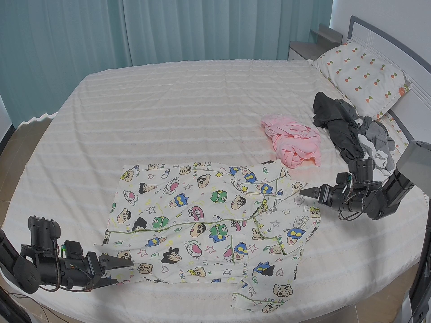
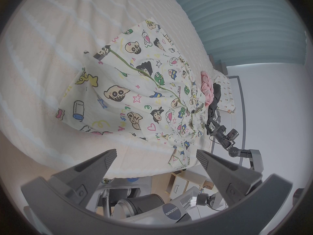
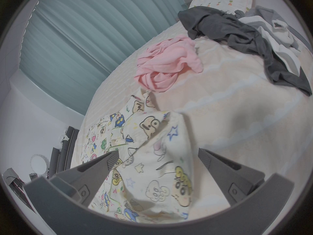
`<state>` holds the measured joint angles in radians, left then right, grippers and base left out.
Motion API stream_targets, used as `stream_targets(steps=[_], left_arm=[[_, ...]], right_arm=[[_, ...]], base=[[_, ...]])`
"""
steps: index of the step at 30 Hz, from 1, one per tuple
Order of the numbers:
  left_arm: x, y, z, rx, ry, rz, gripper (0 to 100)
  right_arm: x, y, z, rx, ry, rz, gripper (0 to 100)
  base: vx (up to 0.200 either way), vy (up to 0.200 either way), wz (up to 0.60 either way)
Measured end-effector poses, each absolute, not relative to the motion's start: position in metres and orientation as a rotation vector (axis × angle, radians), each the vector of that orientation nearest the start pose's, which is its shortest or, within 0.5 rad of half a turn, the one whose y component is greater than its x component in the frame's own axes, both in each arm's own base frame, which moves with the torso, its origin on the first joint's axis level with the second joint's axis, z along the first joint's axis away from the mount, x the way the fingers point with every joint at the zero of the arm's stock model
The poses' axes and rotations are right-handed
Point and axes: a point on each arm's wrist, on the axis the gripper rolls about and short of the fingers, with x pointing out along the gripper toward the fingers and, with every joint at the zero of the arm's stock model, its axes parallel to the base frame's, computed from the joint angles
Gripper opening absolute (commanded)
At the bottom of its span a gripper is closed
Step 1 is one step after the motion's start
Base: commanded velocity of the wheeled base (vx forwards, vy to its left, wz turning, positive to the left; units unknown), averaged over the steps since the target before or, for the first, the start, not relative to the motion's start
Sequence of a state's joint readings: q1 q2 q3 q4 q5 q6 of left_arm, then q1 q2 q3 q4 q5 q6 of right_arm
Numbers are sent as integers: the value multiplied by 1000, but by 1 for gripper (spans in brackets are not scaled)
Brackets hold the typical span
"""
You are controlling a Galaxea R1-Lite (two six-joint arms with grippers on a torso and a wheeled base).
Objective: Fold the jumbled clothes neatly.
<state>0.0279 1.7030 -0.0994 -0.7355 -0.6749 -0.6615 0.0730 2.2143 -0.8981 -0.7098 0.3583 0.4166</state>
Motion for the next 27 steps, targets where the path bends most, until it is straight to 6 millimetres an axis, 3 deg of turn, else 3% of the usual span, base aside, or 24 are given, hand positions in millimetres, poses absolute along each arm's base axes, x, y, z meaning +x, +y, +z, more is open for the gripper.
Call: stream_targets(steps=[6, 15, 21, 27], left_arm=[[170, -9, 48, -912, 1003, -314, 100], [170, -8, 48, -919, 1007, -310, 100], [172, -8, 46, -918, 1010, -296, 100], [176, 0, 46, -921, 968, -247, 100]], right_arm=[[364, 40, 34, 476, 723, 281, 100], [305, 42, 34, 466, 837, 276, 100], [270, 68, 32, 420, 919, 362, 100], [258, 92, 29, 372, 951, 390, 100]], base=[[0, 0, 0], [-156, 0, 0], [-200, 0, 0], [-67, 0, 0]])
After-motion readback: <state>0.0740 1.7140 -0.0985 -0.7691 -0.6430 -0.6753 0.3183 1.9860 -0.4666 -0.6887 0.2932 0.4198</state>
